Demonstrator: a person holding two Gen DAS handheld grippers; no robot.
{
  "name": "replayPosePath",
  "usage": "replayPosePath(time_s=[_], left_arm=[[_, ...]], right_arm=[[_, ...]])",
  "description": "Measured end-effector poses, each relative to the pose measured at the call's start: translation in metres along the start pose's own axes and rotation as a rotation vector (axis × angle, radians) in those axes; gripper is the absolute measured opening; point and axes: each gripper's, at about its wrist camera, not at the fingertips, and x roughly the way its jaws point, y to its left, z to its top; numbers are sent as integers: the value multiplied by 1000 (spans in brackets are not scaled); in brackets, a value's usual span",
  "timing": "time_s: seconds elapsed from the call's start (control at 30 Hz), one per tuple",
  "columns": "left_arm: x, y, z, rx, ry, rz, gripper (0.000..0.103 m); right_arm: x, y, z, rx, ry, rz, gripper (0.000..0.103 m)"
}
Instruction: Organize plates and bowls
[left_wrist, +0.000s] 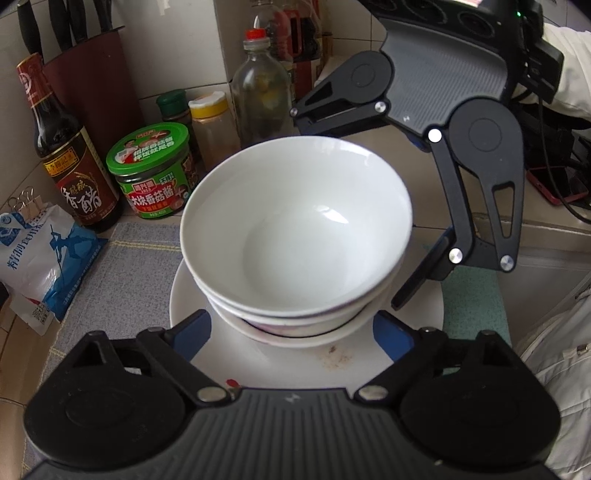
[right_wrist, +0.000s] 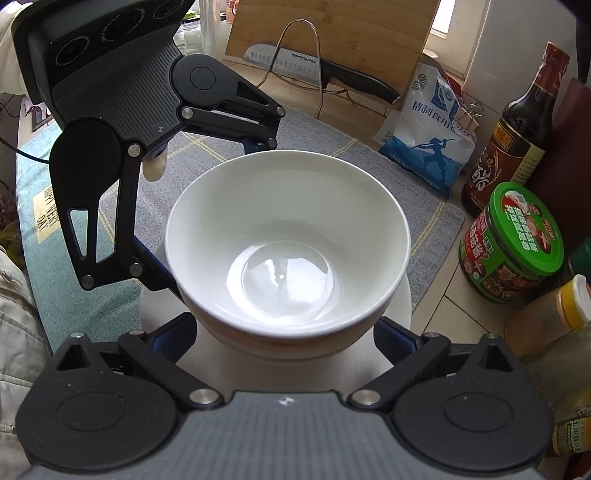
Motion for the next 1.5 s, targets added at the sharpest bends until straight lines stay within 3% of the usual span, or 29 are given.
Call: replayPosePath(time_s=[0.17,0.33,0.53,0.67,0.83,1.1,1.27,1.5], left_arm=[[-10,-6,-8,-24,-15,77,96],[-31,-15,-17,-94,-76,183,98],[-56,-32,-22,-256,-163,347,101],[-72,-48,-29,-336,-227,414,102],[-89,-64,-40,-428,-294,440,102],[-128,-83,-53,-593,-264,510,102],[-148,-91,-57,-605,-187,538,102],[-181,-100,-59,-585,-221,523,102]], right_arm=[[-5,3,-5,19,-11,-45,103],[-14,11,-9,41,-12,-158,103],[-20,22,-11,127,-2,-274,103],[-26,37,-10,225,-23,-339,103],[-27,63,-10,398,-51,-412,103],[-38,107,-16,854,-84,-561,103],[-56,153,-5,905,-128,-694,103],[-83,195,15,916,-206,-772,103]])
